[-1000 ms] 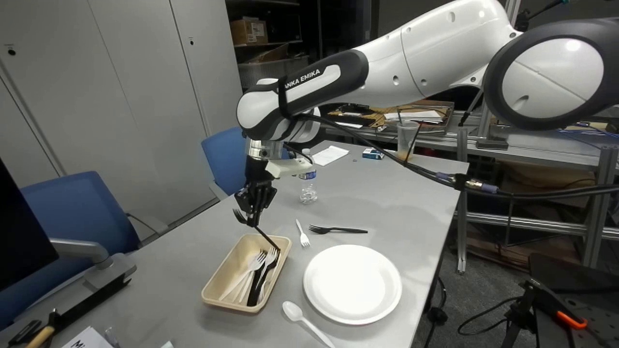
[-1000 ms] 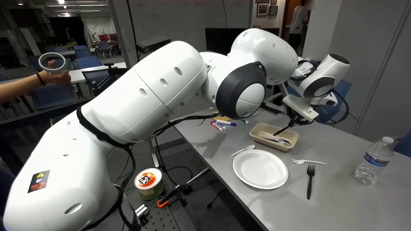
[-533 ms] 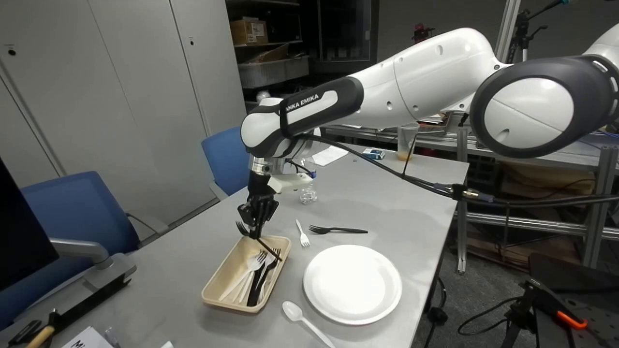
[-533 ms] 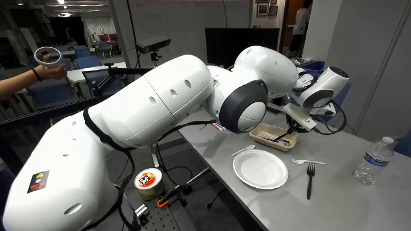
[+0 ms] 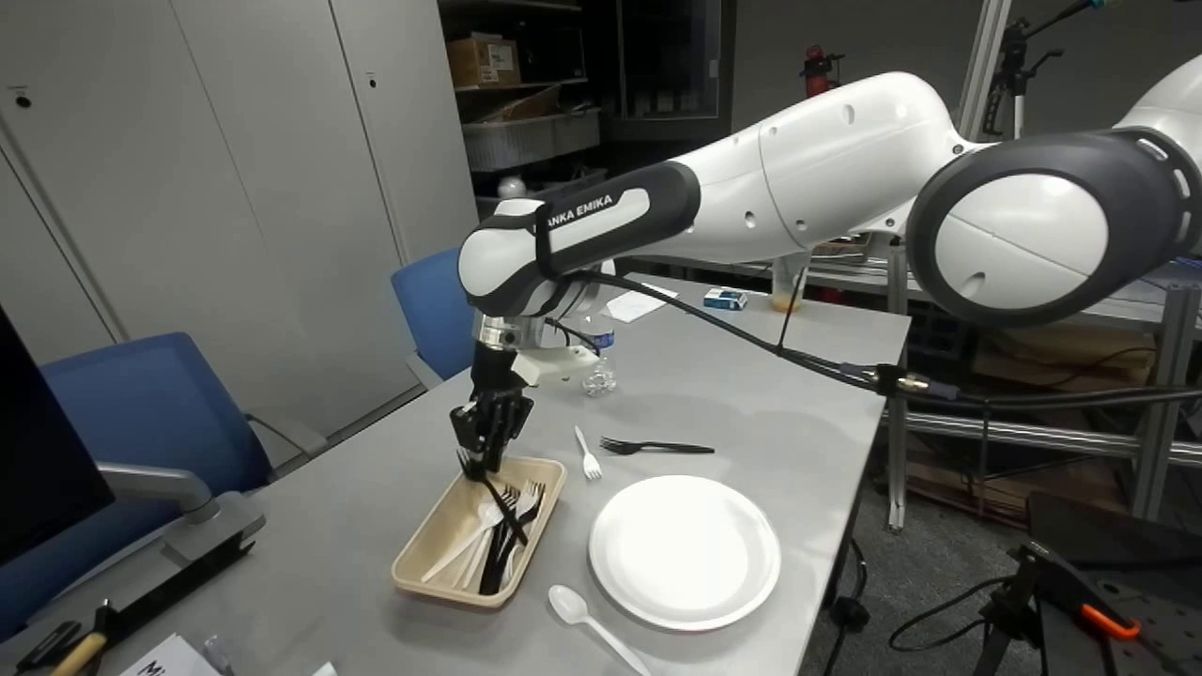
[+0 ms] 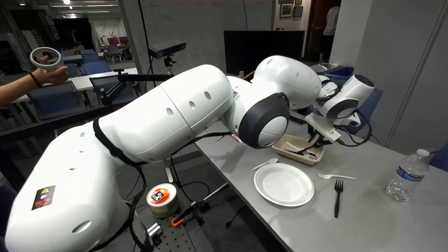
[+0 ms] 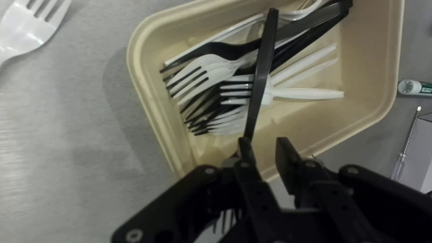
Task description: Pick both black forks on the table and put them on the tray
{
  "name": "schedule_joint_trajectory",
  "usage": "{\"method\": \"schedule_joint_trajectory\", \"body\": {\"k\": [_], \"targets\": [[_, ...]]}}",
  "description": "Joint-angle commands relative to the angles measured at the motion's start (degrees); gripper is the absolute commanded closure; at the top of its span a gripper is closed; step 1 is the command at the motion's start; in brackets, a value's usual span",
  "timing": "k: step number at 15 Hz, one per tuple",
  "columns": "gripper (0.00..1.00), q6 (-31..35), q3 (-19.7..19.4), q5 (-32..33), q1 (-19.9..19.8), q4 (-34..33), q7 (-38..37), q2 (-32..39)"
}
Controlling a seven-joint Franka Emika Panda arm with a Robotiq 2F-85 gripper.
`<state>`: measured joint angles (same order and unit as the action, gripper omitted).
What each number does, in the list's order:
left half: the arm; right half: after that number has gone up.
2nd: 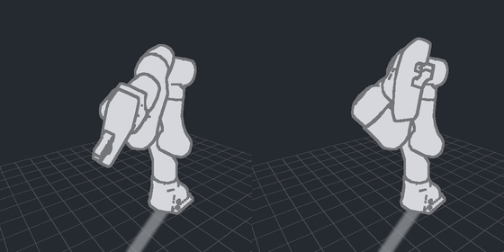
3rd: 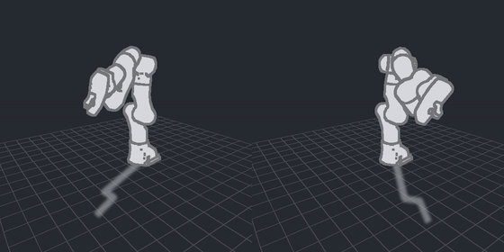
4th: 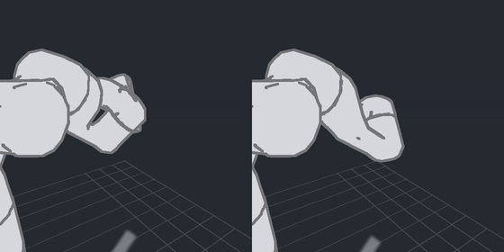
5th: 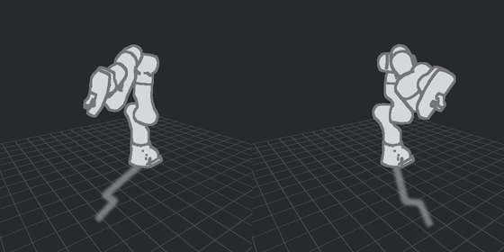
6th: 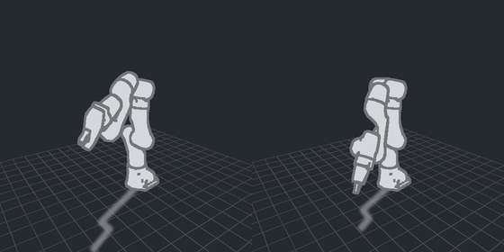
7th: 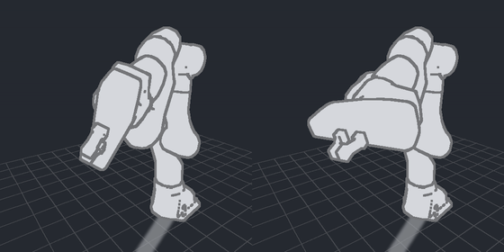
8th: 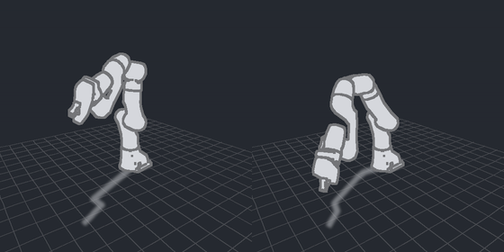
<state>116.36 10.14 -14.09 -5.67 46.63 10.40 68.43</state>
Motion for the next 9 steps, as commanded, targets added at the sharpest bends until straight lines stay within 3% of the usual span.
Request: {"method": "schedule_joint_trajectory", "body": {"k": [1, 6, 9], "targets": [[0.42, -2.84, 0.19, 0.42, 0.69, -4.1, 1.67, 2.03], [0.04, -5.66, -1.24, 3.55, 1.75, -1.63, 1.32, -0.08], [0.0, -10.86, -1.94, 6.28, 2.24, -0.57, 0.94, -1.63]]}}
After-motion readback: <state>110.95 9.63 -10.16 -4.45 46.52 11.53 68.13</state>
